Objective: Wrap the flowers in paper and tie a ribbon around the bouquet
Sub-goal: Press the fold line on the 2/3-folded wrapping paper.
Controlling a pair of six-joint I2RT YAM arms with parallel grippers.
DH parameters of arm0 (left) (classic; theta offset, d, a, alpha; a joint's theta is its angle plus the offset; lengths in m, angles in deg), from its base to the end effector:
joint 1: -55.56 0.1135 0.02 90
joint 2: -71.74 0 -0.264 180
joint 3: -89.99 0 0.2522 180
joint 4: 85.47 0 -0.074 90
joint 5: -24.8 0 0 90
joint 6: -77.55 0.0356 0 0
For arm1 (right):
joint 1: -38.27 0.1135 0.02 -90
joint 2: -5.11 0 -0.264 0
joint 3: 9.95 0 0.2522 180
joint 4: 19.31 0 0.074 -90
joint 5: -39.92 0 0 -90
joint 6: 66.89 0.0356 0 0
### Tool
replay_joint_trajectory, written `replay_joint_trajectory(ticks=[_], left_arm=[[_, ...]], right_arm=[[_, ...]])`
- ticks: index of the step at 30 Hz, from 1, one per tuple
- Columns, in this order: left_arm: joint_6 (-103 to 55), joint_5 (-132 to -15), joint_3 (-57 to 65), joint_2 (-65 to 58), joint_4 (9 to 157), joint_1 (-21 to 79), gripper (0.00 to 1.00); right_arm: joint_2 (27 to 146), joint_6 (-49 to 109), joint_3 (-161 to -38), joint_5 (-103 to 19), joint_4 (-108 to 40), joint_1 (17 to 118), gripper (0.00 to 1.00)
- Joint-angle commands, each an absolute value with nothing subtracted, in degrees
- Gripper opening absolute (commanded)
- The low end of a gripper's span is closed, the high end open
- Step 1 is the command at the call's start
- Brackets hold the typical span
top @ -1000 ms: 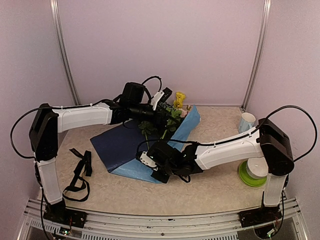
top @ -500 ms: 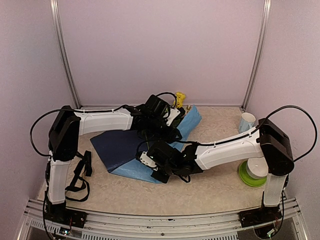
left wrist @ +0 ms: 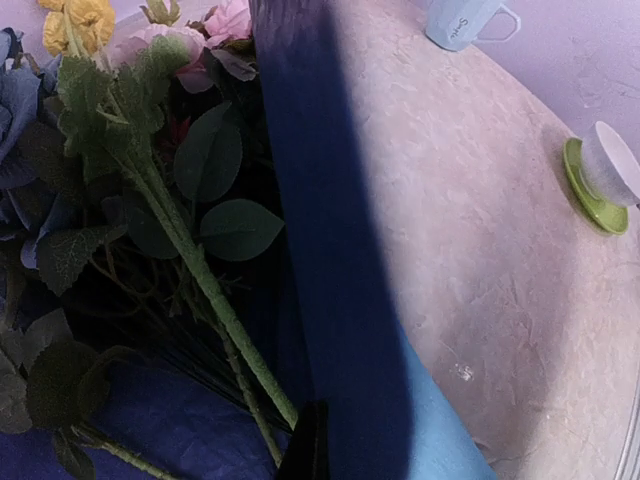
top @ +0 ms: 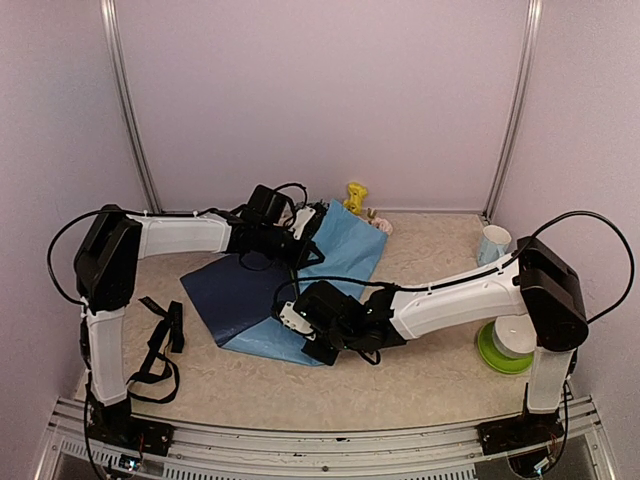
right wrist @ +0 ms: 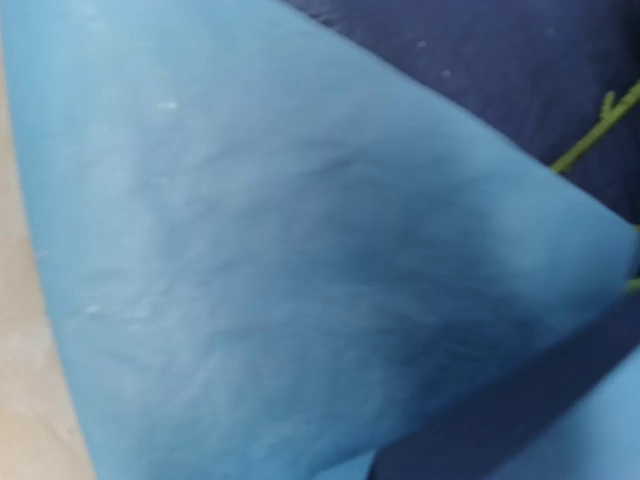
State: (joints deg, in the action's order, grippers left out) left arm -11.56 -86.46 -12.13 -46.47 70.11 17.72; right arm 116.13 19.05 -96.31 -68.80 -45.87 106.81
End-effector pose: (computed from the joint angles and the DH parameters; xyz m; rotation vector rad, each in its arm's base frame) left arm 0.3621 -0.2977 0.2066 0.9613 2.1282 -0.7540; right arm 0.1611 0.3787 0.1707 -1.3089 2.0171 0.1160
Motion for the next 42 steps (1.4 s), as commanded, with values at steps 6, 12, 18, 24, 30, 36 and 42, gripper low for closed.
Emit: replay_joint_trajectory(ticks=[6,12,18,24,30,36,42], left_arm=[[-16.10,-95.79,-6.21,-44.01,78.46,22.92,0.00],[-17.35,-96.26,-3.84,-47.21,81.01,25.35,0.00],[-18.15,-95.74,0.00,-48.05,83.88,26.57,0.00],[-19.65,-95.99,2.50,-48.49,86.02,27.38,0.00],[-21.25,-96.40,4.60,-48.62,87.73,27.51,0.00],[-21.67,-97.28,4.83,-49.11,88.03,27.59,0.00],[-22.14,-99.08,3.60,-50.50,87.17,27.78,0.00]], right_arm=[[115.72,19.14,-96.39,-69.46,-46.15,107.36,0.03],[113.59,19.54,-96.36,-65.26,-47.56,107.38,0.53],[102.73,22.31,-90.17,-53.45,-42.99,106.43,0.73],[96.92,46.28,-82.32,-38.85,-37.05,93.16,0.73],[101.08,68.76,-79.06,-29.53,-29.02,82.55,0.85],[109.96,75.12,-83.23,-29.49,-32.81,76.98,0.75],[113.60,71.73,-85.56,-27.43,-32.47,68.81,0.69]])
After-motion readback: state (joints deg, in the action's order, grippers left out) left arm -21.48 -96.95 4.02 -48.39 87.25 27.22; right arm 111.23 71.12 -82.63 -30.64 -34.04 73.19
